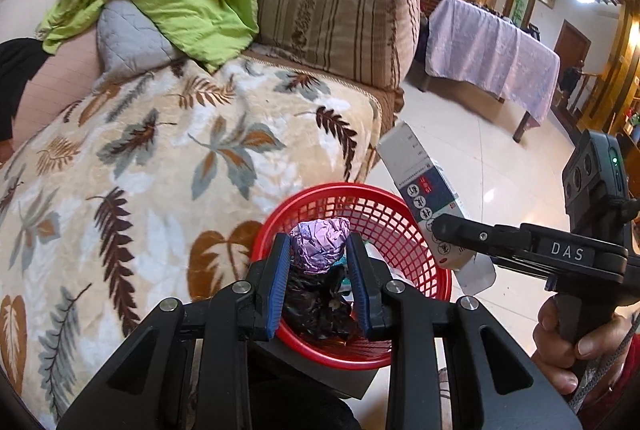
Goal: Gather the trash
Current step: 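Carry the wrapper and white box over the red basket with both grippers, then open both grippers to drop the wrapper and box into the basket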
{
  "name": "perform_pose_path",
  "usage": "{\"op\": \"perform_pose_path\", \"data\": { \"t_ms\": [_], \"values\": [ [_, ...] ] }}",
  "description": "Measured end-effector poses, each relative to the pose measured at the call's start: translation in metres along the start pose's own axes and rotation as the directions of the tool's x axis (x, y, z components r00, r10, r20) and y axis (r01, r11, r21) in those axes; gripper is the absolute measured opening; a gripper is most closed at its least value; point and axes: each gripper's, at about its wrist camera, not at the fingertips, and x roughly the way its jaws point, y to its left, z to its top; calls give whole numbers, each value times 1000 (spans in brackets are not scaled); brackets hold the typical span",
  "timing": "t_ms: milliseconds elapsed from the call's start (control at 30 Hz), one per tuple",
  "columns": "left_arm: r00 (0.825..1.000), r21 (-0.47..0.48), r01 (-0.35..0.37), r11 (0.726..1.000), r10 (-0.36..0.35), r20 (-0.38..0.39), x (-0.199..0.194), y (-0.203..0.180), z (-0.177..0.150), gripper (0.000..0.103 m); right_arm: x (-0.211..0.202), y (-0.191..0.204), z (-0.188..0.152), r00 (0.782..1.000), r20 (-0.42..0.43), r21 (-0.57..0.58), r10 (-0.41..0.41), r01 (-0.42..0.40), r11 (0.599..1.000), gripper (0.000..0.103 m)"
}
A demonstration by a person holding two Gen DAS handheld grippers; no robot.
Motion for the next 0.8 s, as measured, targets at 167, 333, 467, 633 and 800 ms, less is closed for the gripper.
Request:
{"op": "perform_pose_path", "data": {
  "t_ms": [167,333,467,633,800],
  "values": [
    [999,-16,16,1000,-17,-50,19,0,3,28,10,-4,3,1000,-11,3,-12,12,1000,44],
    [995,-21,20,1000,-22,-92,33,-1,2,28,17,-8,5,999,-21,5,-39,39,999,46],
    [994,-17,21,1000,-23,-106,39,-3,2,28,23,-12,7,998,-32,19,-48,49,999,46],
    [993,-15,23,1000,-25,-114,43,-4,4,28,25,-14,9,997,-30,19,-65,65,998,47],
    [993,-9,4,1000,-5,-122,47,-7,5,46,23,-15,10,997,-15,16,-80,80,997,57]
  ]
}}
